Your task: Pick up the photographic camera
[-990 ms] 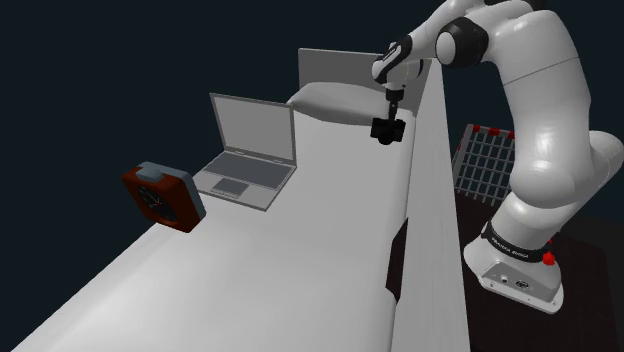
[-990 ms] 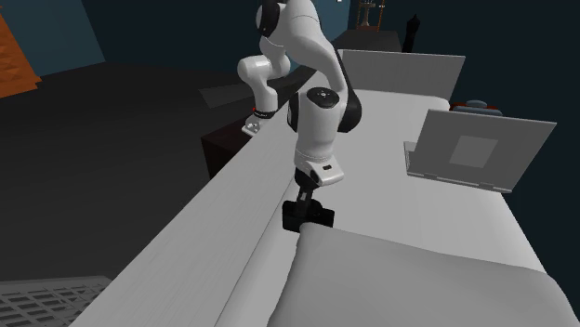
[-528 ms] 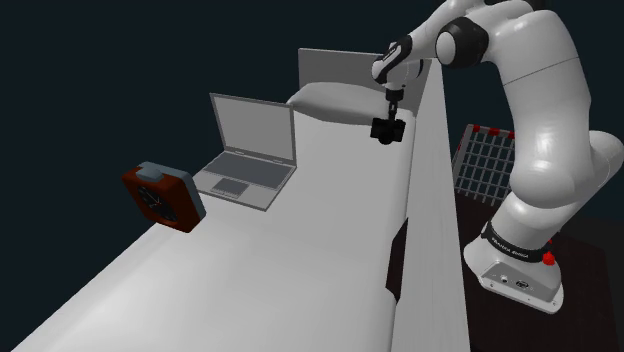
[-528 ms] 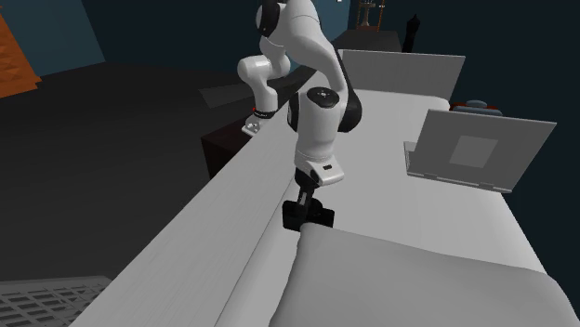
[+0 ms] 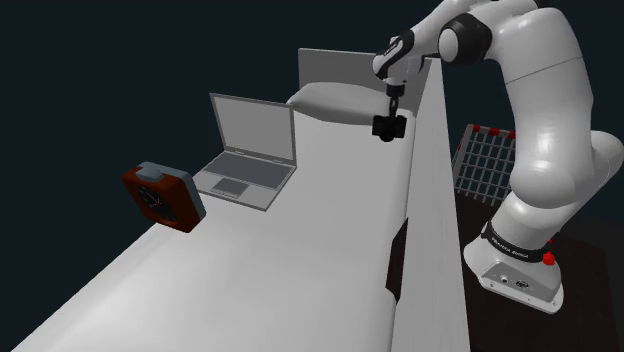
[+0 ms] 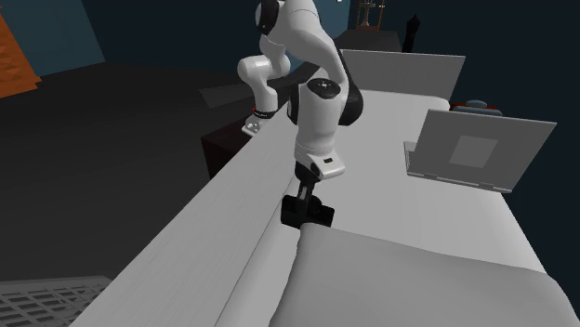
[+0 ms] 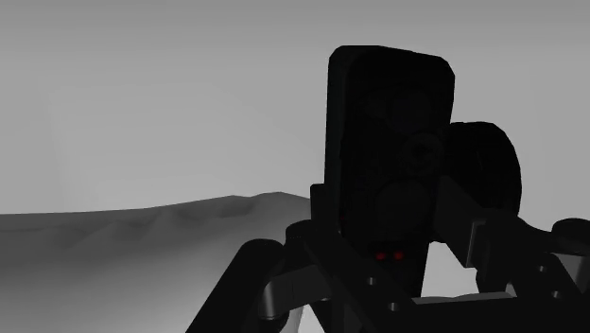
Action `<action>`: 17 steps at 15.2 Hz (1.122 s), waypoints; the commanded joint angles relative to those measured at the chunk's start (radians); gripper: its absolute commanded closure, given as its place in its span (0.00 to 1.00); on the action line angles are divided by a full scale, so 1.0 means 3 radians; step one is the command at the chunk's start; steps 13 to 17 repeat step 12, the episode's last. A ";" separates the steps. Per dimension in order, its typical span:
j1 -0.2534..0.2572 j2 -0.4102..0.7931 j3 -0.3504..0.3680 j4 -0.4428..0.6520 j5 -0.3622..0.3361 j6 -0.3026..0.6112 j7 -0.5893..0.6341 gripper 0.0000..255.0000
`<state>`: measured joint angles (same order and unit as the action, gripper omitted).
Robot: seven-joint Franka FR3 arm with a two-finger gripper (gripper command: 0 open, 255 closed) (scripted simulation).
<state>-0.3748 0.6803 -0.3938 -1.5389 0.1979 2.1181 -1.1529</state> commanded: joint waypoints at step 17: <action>0.0037 -0.0249 -0.0066 0.0125 -0.0090 -0.0362 0.0031 1.00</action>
